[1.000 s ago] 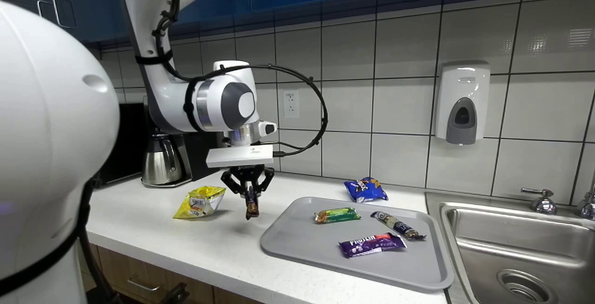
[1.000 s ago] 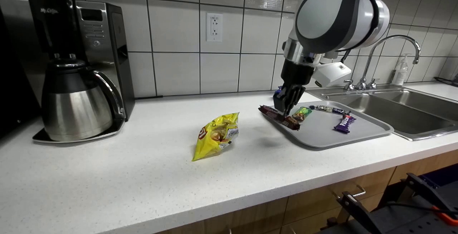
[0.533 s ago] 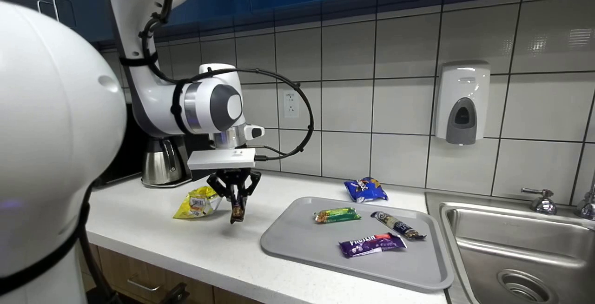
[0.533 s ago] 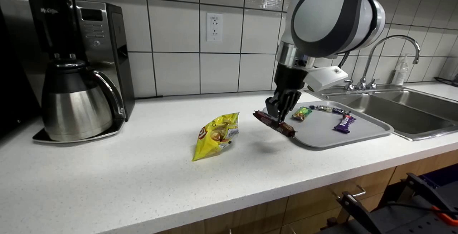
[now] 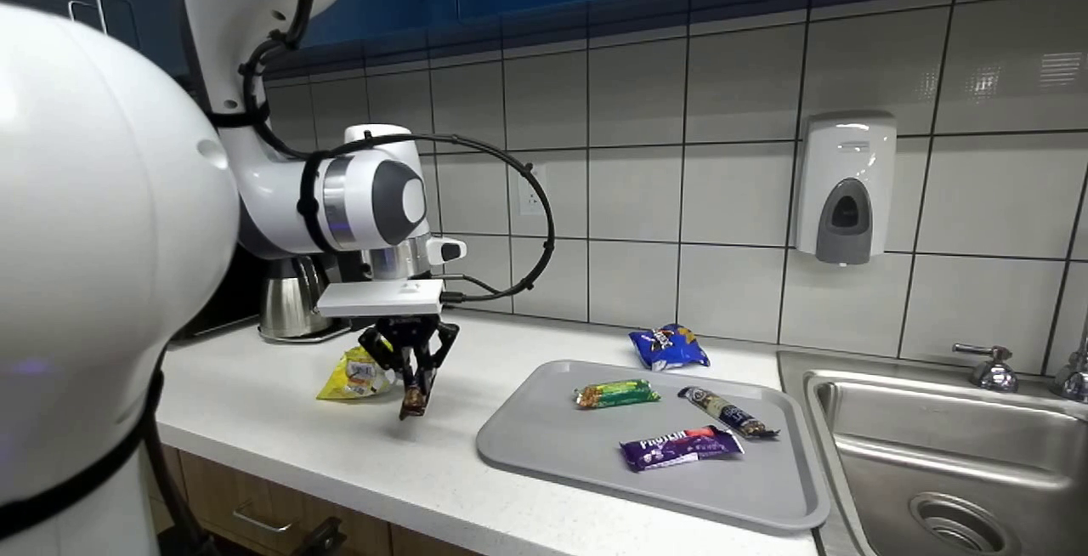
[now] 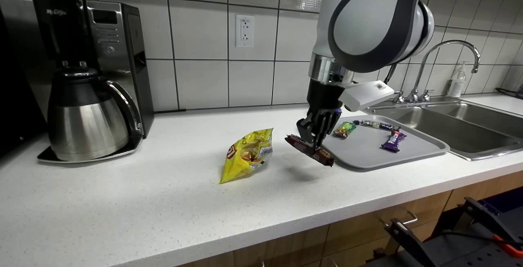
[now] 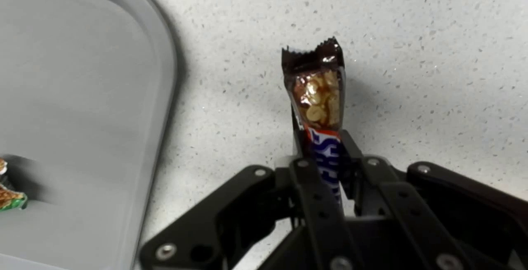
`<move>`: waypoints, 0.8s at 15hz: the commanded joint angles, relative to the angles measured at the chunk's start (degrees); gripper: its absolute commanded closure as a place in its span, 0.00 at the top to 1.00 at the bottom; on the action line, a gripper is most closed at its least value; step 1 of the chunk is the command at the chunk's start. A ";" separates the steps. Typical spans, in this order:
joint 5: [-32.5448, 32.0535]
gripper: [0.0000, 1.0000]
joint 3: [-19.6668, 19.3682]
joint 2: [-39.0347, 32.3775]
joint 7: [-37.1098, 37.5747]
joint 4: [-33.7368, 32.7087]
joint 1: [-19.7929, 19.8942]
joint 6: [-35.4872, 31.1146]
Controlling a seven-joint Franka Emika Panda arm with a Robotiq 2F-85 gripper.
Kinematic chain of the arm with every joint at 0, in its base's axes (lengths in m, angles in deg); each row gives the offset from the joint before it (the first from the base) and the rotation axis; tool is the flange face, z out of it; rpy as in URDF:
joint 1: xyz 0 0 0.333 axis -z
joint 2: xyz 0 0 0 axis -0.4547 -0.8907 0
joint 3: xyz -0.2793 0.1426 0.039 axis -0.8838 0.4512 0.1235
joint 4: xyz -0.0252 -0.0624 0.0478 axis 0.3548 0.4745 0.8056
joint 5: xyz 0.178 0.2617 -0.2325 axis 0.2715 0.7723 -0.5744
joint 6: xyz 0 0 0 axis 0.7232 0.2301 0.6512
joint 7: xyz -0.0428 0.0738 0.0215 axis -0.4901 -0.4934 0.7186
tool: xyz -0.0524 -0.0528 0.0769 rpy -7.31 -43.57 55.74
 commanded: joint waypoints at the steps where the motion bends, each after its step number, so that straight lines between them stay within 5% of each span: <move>1: -2.35 0.05 0.22 -0.32 4.14 -0.24 -0.64 1.65; 11: -2.32 0.05 -0.46 -3.56 4.77 -1.08 -0.99 1.59; 12: -1.81 0.21 -0.18 -3.74 4.16 -1.20 -0.79 1.87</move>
